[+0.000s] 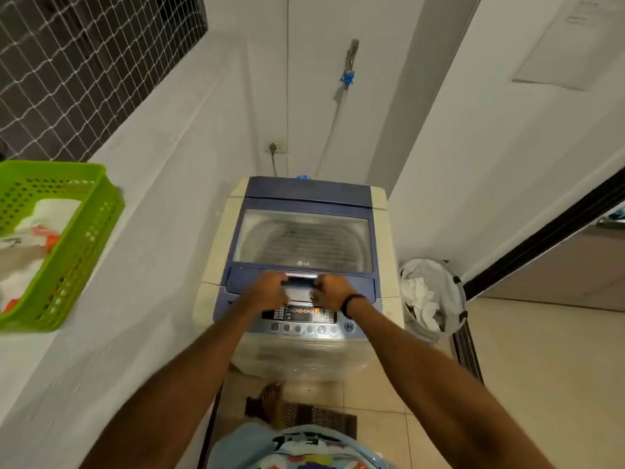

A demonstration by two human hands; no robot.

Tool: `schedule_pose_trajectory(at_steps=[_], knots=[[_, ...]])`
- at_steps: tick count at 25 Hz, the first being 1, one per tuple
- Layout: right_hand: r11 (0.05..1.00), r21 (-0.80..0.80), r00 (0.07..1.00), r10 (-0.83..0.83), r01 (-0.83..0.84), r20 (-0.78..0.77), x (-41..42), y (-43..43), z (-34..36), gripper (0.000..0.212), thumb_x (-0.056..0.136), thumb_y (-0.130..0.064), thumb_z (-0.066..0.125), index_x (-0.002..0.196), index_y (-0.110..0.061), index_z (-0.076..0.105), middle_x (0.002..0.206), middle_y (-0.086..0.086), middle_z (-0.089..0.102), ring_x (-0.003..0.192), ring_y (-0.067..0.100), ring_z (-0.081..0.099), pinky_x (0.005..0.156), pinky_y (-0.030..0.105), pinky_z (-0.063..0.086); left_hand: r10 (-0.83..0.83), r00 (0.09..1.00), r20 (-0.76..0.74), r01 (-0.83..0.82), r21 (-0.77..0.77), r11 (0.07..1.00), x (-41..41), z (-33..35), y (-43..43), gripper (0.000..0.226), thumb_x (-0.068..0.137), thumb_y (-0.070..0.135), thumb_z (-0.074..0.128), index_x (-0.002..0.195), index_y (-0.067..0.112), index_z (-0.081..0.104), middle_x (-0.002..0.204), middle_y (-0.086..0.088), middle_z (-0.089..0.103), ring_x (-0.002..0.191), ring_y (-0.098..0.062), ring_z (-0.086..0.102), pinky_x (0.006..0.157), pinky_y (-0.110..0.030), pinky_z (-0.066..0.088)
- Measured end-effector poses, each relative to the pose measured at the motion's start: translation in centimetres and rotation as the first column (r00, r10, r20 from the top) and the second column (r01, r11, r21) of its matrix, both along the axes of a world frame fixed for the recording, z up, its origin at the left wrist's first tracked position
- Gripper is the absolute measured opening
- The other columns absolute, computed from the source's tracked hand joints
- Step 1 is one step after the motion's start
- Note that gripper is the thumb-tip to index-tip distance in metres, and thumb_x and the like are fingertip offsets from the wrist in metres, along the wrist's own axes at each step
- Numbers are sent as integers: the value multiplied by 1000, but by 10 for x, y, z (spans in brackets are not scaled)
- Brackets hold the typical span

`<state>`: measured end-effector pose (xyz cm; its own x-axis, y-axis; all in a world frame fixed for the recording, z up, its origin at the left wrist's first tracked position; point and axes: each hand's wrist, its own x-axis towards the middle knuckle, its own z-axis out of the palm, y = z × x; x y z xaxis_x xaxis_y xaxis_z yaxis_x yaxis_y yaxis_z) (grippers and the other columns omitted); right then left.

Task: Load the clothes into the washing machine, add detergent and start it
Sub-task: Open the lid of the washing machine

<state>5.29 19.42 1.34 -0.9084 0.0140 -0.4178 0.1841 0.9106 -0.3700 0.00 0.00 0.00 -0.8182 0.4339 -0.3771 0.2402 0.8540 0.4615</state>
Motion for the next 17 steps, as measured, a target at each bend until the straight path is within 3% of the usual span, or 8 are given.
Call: schedule_pose_trajectory(at_steps=[3, 6, 11, 14, 17], knots=[[997, 77, 999, 20, -17, -33, 0, -3, -29, 37, 88, -47, 56, 107, -17, 68, 104, 9, 69, 106, 29, 58, 97, 40, 45, -160, 987, -16, 157, -117, 981, -4, -17, -8, 50, 78, 45, 73, 120, 20, 60, 115, -3, 62, 106, -23, 59, 91, -40, 48], [991, 80, 994, -111, 110, 10, 4, -8, -37, 45, 88, -53, 52, 121, -24, 62, 119, 6, 63, 119, 29, 48, 96, 46, 44, -192, 980, 49, 197, -157, 968, -13, -20, -7, 60, 79, 48, 70, 131, 24, 53, 125, -2, 57, 120, -24, 52, 101, -45, 38], [972, 152, 983, -184, 182, -4, 6, -26, -41, 42, 89, -50, 45, 119, -23, 58, 123, 4, 60, 120, 27, 45, 95, 44, 36, -181, 979, 98, 199, -217, 956, -20, -25, 0, 64, 75, 43, 73, 130, 21, 52, 134, -2, 52, 129, -25, 44, 107, -51, 32], [983, 129, 989, -138, 130, 56, -5, -20, -28, 51, 89, -60, 47, 118, -20, 60, 122, 7, 60, 121, 29, 45, 96, 45, 38, -191, 978, 86, 206, -242, 948, -20, -17, 6, 66, 72, 48, 77, 126, 18, 52, 134, -5, 50, 130, -26, 41, 106, -50, 32], [990, 143, 998, -26, 19, 52, -9, -11, 1, 67, 75, -74, 58, 116, -21, 59, 115, 7, 63, 117, 29, 48, 92, 42, 41, -220, 975, 25, 219, -262, 940, -22, 7, 7, 71, 66, 58, 78, 119, 18, 53, 129, -5, 53, 126, -26, 43, 105, -47, 32]])
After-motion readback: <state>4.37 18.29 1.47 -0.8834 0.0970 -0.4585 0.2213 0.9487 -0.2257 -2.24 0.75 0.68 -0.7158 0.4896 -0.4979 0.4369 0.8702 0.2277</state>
